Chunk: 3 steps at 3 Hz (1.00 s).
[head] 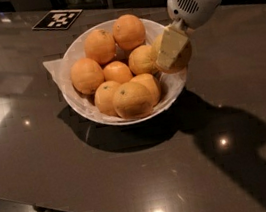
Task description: Pick orange from white bowl
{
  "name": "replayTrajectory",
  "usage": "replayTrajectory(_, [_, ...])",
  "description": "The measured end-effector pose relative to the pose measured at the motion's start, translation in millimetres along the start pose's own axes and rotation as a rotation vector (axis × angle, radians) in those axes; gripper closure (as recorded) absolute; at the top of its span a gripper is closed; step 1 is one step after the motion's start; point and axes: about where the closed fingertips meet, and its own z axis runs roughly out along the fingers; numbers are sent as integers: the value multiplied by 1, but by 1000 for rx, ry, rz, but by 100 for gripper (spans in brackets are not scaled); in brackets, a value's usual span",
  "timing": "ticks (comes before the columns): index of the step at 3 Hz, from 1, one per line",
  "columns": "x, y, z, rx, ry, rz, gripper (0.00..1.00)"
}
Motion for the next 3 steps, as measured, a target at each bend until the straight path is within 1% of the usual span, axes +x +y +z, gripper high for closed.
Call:
replayTrajectory(1, [-6,5,-29,-81,-125,-11,100])
replayTrajectory(2, [-8,12,-52,-154,-218,-29,100])
replayTrajectory(3, [-5,22,-74,-214,-292,-52,100])
